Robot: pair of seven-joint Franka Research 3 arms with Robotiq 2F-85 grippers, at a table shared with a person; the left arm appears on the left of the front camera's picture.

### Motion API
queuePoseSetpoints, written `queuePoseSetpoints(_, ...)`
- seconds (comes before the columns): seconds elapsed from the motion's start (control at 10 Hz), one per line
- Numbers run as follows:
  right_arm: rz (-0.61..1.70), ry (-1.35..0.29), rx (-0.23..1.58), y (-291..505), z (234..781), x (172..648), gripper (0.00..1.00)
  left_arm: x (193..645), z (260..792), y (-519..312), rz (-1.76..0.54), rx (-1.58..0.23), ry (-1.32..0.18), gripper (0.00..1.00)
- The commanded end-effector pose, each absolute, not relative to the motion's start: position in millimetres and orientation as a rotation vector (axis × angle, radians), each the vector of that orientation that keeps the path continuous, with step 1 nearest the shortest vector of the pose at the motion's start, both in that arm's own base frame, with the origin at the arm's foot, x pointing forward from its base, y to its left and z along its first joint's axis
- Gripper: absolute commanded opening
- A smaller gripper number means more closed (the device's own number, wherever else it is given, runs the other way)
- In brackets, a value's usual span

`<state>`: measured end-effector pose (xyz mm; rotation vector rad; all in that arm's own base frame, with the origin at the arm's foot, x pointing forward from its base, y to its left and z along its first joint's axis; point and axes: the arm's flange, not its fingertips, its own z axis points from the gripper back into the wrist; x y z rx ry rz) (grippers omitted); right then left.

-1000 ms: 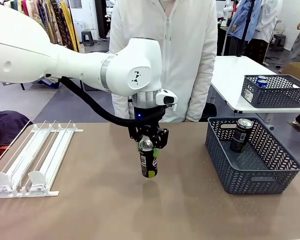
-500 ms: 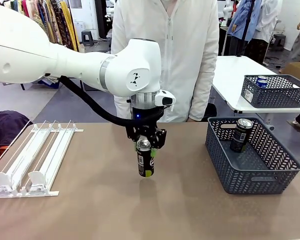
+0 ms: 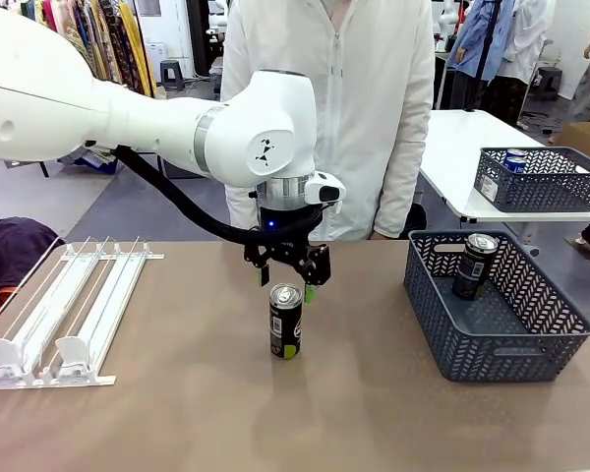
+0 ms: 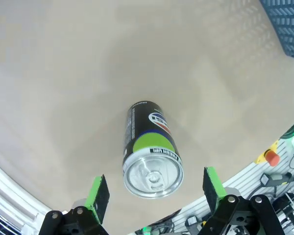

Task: Retrieve and store the cans from the dispenser.
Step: Pick up one can from the Automatic Can Dispenser and place it in the middle of the table.

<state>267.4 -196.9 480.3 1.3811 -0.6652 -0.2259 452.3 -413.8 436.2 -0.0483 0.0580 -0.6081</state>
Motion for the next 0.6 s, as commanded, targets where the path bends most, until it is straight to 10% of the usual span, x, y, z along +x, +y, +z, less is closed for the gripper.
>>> queuePoseSetpoints(0.0, -0.219, -0.688, 1.394, -198, 484, 270, 1.0, 449, 438, -405, -0.578, -0.026, 0.024, 1.0)
queuePoseSetpoints(0.5, -0.219, -0.688, 1.394, -198, 484, 270, 1.0, 452, 501, -311, -0.479, -0.246, 0.01, 1.0)
